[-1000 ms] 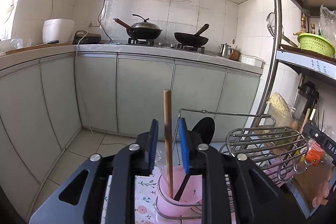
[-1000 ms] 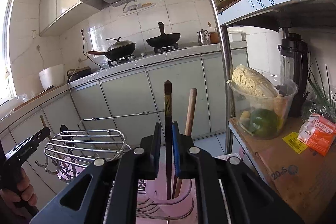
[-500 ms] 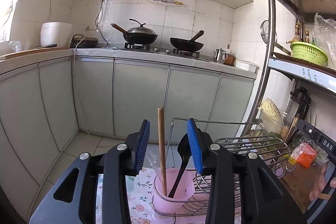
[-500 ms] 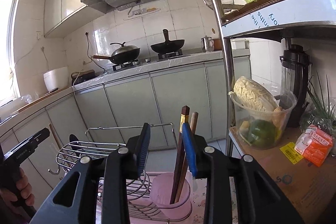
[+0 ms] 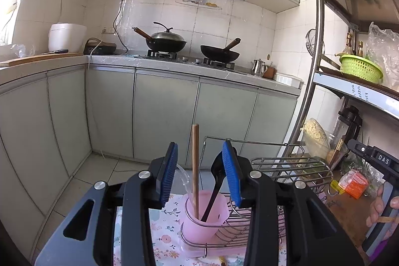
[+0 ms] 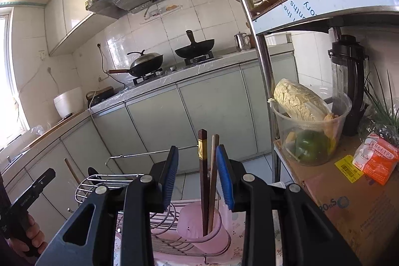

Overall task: Organize utensils
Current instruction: 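Lower both chopsticks into the tall pink cup and open both tools, then withdraw both open tools down to the remaining utensils on the cloth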

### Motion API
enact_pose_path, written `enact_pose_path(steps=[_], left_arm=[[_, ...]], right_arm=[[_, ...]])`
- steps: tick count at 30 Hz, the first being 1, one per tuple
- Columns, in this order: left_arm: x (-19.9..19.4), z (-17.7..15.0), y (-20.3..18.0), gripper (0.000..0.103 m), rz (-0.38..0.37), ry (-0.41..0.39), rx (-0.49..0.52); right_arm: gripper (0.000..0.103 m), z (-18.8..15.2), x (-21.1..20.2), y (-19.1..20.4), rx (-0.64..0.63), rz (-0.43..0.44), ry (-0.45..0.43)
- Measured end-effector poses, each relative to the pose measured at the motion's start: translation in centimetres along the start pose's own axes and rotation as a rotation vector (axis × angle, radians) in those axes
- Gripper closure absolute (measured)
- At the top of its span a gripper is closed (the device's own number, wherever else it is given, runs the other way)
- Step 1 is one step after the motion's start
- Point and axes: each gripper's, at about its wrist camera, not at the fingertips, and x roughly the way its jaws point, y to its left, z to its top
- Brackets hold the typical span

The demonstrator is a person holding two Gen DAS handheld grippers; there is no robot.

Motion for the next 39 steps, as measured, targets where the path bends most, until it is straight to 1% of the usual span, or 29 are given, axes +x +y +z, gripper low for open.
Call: enact_pose_path(steps=[6, 11, 17, 20, 24, 27, 29, 31, 33, 36, 39], left_arm=[[-0.8, -1.2, 0.2, 0.065, -0.011, 0.044, 0.023], [-1.6, -2.5, 0.7, 0.065, -0.040, 0.112, 0.021], [-1.7, -5.3, 1.3, 0.065, -0.080, 0.255, 0.022], [-1.5, -6.9, 1.4, 0.065, -0.086, 0.328, 0.037], [-1.0, -9.8, 1.3, 0.065, -0.106, 0.454, 0.061], [-0.7, -12.2, 1.1, 0.066, -0.138, 0.548, 0.058], [-0.1, -13.6, 1.0, 0.065, -0.153, 0.615, 0.035], [0.5, -14.6, 1.0, 0.066, -0.163, 0.661, -0.001], [1.1, -15.3, 1.1, 0.066, -0.169, 0.696, -0.032], [1.5, -16.0, 1.2, 0.066, -0.169, 0.720, -0.048], [2.0, -16.5, 1.1, 0.066, -0.169, 0.742, -0.055]], right_arm=[[0.072, -1.3, -1.0, 0.1, -0.006, -0.004, 0.039], [0.072, -3.4, -1.8, 0.6, -0.016, 0.001, 0.099], [0.072, -7.6, -1.5, 1.8, -0.054, 0.023, 0.251], [0.072, -10.0, -1.1, 2.6, -0.076, 0.036, 0.335], [0.072, -13.4, -0.2, 3.2, -0.070, 0.067, 0.450], [0.072, -15.7, 0.6, 3.2, -0.031, 0.100, 0.538], [0.072, -17.1, 1.2, 2.9, 0.017, 0.125, 0.597], [0.072, -18.4, 1.8, 2.6, 0.069, 0.147, 0.653], [0.072, -19.6, 2.4, 2.3, 0.122, 0.167, 0.708], [0.072, -21.2, 3.3, 1.8, 0.184, 0.187, 0.773], [0.072, -22.1, 4.1, 1.5, 0.219, 0.195, 0.805]])
